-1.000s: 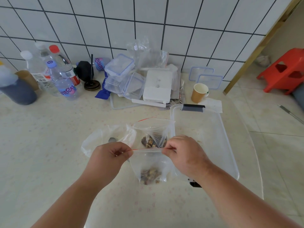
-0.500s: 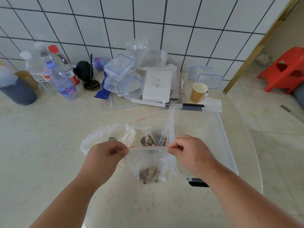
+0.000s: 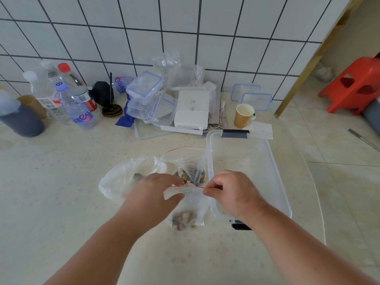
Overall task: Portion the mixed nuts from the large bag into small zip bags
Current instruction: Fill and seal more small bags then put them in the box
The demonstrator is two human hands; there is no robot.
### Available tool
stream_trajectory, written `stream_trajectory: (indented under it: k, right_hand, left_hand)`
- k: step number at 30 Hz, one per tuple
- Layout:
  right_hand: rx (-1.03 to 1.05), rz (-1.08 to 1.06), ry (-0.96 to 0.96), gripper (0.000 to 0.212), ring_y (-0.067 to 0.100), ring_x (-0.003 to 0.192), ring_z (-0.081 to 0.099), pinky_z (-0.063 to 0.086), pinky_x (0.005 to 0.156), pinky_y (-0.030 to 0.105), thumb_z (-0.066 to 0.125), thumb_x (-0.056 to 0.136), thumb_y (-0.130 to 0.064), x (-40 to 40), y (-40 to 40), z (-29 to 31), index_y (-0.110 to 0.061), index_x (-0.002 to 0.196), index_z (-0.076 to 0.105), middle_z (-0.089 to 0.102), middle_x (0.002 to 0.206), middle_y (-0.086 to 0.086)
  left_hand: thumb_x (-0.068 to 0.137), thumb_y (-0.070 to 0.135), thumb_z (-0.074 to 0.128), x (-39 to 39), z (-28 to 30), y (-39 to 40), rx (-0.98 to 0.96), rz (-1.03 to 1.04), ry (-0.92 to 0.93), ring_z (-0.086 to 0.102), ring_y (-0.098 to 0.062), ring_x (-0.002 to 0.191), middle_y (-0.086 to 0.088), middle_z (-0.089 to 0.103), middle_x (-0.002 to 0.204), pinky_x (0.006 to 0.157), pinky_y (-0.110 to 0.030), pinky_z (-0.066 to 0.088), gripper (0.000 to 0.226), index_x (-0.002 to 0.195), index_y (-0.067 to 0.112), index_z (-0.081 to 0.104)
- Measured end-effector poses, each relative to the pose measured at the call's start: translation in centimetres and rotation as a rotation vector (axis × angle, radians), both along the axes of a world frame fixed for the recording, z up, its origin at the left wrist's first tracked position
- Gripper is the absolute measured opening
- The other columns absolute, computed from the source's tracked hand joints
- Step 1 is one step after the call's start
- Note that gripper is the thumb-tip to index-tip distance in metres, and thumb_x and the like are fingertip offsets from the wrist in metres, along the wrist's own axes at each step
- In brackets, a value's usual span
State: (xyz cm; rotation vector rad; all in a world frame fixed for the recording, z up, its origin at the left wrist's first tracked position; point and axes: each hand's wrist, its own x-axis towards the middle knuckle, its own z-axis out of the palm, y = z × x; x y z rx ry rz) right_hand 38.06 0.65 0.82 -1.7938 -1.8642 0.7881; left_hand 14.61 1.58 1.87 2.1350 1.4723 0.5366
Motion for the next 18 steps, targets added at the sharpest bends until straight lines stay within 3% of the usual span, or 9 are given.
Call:
stream_trajectory:
  k: [2, 4, 6, 9, 11, 13, 15, 17, 18]
  right_hand:
    - [0.006, 0.018, -0.005, 0.007, -0.002, 0.079, 0.058, 0.041, 0.063, 0.011, 0.08, 0.081, -0.031, -0.2, -0.1, 0.0, -0.026, 0.078, 0.077, 0.062, 0.073, -0.014]
    - [0.004, 0.036, -0.01, 0.01, 0.0, 0.079, 0.058, 0.042, 0.063, 0.015, 0.078, 0.082, -0.036, -0.3, -0.2, 0.0, -0.027, 0.078, 0.077, 0.062, 0.074, -0.014]
    - [0.0, 0.055, -0.032, 0.016, 0.002, 0.074, 0.058, 0.042, 0.062, 0.016, 0.077, 0.082, -0.042, -0.3, -0.2, 0.1, -0.027, 0.078, 0.076, 0.061, 0.071, -0.013]
    - [-0.021, 0.068, -0.028, 0.016, -0.002, 0.074, 0.057, 0.041, 0.062, 0.011, 0.077, 0.082, -0.043, 0.0, -0.2, 0.1, -0.028, 0.078, 0.076, 0.058, 0.067, -0.017]
    - [-0.018, 0.077, -0.02, 0.014, -0.004, 0.077, 0.058, 0.041, 0.061, 0.011, 0.076, 0.083, -0.041, 0.1, -0.3, 0.1, -0.028, 0.077, 0.075, 0.059, 0.068, -0.018]
    - [-0.005, 0.08, -0.029, 0.014, -0.002, 0.078, 0.058, 0.041, 0.059, 0.013, 0.075, 0.084, -0.038, 0.2, -0.5, 0.0, -0.026, 0.076, 0.074, 0.06, 0.069, -0.017]
    - [0.001, 0.075, -0.041, 0.015, -0.001, 0.079, 0.058, 0.04, 0.059, 0.013, 0.075, 0.084, -0.036, 0.3, -0.5, 0.0, -0.025, 0.074, 0.072, 0.061, 0.071, -0.014]
    - [-0.004, 0.068, -0.045, 0.017, 0.001, 0.075, 0.058, 0.038, 0.06, 0.012, 0.075, 0.085, -0.034, 0.4, -0.4, 0.0, -0.026, 0.071, 0.07, 0.061, 0.071, -0.013]
    - [-0.008, 0.065, -0.048, 0.018, 0.002, 0.073, 0.058, 0.039, 0.06, 0.013, 0.075, 0.085, -0.034, 0.5, -0.3, 0.0, -0.025, 0.07, 0.069, 0.061, 0.071, -0.013]
  left_hand:
    - [0.082, 0.04, 0.079, 1.5, 0.6, 0.0, 0.116, -0.14, 0.101, 0.065, -0.005, 0.094, 0.024, 0.073, 0.093, 0.085, -0.015, 0.035, 0.017, 0.099, 0.042, 0.077]
    - [0.063, 0.057, 0.086, 3.1, 2.3, 0.2, 0.144, -0.242, 0.301, 0.065, 0.006, 0.075, 0.028, 0.067, 0.069, 0.063, -0.004, 0.013, 0.017, 0.074, 0.049, 0.075]
    - [0.059, 0.07, 0.081, 4.5, 4.0, 0.3, 0.193, -0.298, 0.514, 0.061, 0.011, 0.068, 0.03, 0.061, 0.06, 0.062, -0.01, -0.007, 0.019, 0.066, 0.055, 0.072]
    - [0.1, 0.052, 0.052, 5.2, 2.6, 0.6, 0.188, -0.313, 0.48, 0.058, 0.0, 0.101, 0.017, 0.07, 0.097, 0.057, -0.012, 0.002, 0.024, 0.11, 0.046, 0.073]
    - [0.104, 0.05, 0.047, 5.1, 2.0, 0.7, 0.135, -0.291, 0.442, 0.056, -0.003, 0.101, 0.014, 0.067, 0.099, 0.056, -0.013, 0.003, 0.028, 0.116, 0.043, 0.071]
    - [0.089, 0.059, 0.069, 4.6, 2.5, 0.8, 0.114, -0.296, 0.427, 0.061, 0.002, 0.079, 0.019, 0.064, 0.079, 0.059, -0.013, -0.002, 0.015, 0.094, 0.048, 0.077]
    - [0.059, 0.057, 0.092, 4.1, 2.7, 0.8, 0.215, -0.349, 0.493, 0.057, 0.004, 0.053, 0.021, 0.056, 0.054, 0.06, -0.01, -0.004, 0.022, 0.063, 0.046, 0.073]
    - [0.074, 0.05, 0.084, 2.8, 1.1, 0.8, 0.186, -0.349, 0.41, 0.064, -0.001, 0.066, 0.018, 0.063, 0.064, 0.059, -0.008, 0.023, 0.013, 0.074, 0.041, 0.074]
    - [0.091, 0.049, 0.068, 1.9, 0.2, 0.9, 0.164, -0.286, 0.382, 0.066, -0.004, 0.082, 0.017, 0.068, 0.079, 0.066, -0.023, 0.043, 0.011, 0.089, 0.039, 0.074]
